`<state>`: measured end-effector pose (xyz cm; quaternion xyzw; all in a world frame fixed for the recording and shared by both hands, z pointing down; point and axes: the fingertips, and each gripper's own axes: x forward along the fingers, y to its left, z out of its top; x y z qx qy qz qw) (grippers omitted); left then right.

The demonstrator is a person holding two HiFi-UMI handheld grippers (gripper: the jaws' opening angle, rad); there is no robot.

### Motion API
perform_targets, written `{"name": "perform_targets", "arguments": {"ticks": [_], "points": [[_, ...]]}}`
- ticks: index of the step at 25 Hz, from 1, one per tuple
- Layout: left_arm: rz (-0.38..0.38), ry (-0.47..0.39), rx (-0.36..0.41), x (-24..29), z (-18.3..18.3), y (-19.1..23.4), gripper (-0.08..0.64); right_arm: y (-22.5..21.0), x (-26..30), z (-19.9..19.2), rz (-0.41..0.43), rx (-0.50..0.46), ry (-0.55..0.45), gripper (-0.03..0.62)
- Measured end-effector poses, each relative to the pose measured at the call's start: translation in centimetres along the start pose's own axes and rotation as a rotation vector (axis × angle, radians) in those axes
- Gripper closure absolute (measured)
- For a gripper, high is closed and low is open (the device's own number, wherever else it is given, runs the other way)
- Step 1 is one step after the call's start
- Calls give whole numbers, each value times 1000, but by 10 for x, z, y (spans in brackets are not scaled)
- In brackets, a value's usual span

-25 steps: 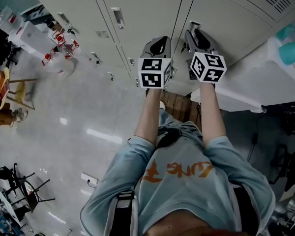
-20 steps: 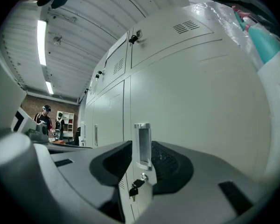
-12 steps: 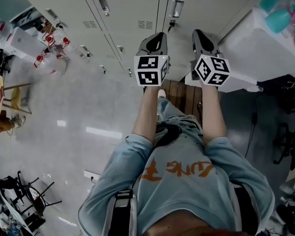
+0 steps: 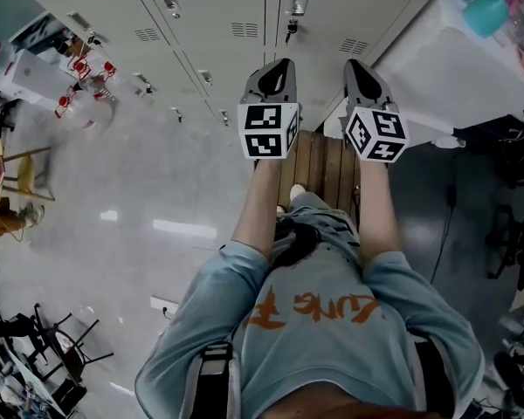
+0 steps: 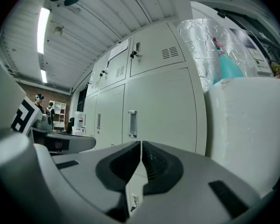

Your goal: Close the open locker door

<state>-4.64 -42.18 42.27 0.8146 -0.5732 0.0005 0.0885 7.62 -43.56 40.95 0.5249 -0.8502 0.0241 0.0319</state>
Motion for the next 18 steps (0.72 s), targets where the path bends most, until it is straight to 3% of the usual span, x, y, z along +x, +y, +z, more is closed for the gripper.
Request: {"name": "perform_targets", "arguments": {"ticks": [6,18], "points": [[3,34,1,-9,-16,-4,538,-1,-14,-16,-14,15,18,557],[-5,32,14,-20,-14,-9,538,5,-25,-9,-4,-6,-4,557]]}}
